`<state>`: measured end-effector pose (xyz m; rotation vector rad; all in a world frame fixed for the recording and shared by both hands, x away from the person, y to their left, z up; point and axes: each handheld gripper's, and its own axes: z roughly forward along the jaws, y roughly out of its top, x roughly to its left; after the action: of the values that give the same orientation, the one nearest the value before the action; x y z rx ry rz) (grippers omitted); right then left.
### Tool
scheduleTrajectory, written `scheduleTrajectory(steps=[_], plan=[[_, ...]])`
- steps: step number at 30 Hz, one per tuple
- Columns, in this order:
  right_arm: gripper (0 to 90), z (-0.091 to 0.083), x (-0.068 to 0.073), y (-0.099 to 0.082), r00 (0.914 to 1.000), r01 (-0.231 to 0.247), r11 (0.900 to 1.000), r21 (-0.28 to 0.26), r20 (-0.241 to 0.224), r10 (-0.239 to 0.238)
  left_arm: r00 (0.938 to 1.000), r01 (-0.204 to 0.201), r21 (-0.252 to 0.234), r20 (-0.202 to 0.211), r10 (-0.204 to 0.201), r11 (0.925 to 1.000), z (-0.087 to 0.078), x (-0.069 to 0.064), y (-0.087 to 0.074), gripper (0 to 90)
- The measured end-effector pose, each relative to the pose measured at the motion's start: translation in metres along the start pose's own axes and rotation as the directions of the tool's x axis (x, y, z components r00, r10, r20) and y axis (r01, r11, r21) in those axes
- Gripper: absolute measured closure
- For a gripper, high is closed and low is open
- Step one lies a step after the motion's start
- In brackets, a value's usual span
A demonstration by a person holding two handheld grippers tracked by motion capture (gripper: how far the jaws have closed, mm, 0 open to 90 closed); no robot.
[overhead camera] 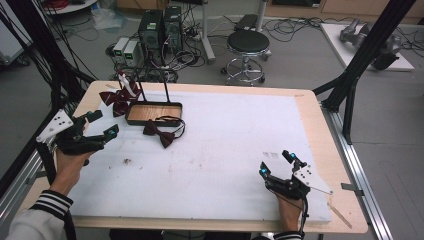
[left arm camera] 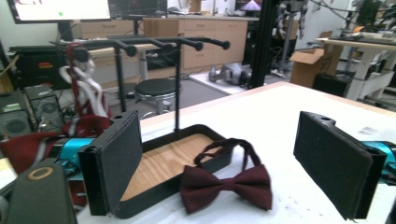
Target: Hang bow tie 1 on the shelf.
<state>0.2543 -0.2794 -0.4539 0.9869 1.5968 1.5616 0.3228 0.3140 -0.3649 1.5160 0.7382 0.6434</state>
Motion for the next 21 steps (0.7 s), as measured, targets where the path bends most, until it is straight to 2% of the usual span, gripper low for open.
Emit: scheduleTrajectory(steps=[3, 8, 11, 21], plan=[[11.3, 0.0, 0.001, 0.0, 0.9999, 0.012, 0.9999, -0.005, 0.002, -0.012, 0.9997, -0.023, -0.009, 0.012, 0.023, 0.9997, 0.002, -0.007, -0.003, 15.9], [11.3, -0.001, 0.001, 0.0, 0.9999, 0.013, 0.9999, -0.004, 0.002, -0.013, 0.9995, -0.01, -0.03, 0.031, 0.011, 0.9995, 0.003, -0.013, -0.007, 15.9], [11.2, -0.001, 0.002, -0.001, 0.9999, 0.015, 0.9999, -0.006, 0.002, -0.015, 0.9996, -0.015, -0.04, 0.023, 0.016, 0.9991, 0.002, -0.016, -0.009, 15.9], [11.3, -0.002, 0.002, -0.001, 0.9999, 0.015, 0.9996, -0.022, 0.003, -0.015, 0.9995, -0.029, -0.024, 0.013, 0.03, 0.9993, 0.002, -0.02, -0.013, 16.0]])
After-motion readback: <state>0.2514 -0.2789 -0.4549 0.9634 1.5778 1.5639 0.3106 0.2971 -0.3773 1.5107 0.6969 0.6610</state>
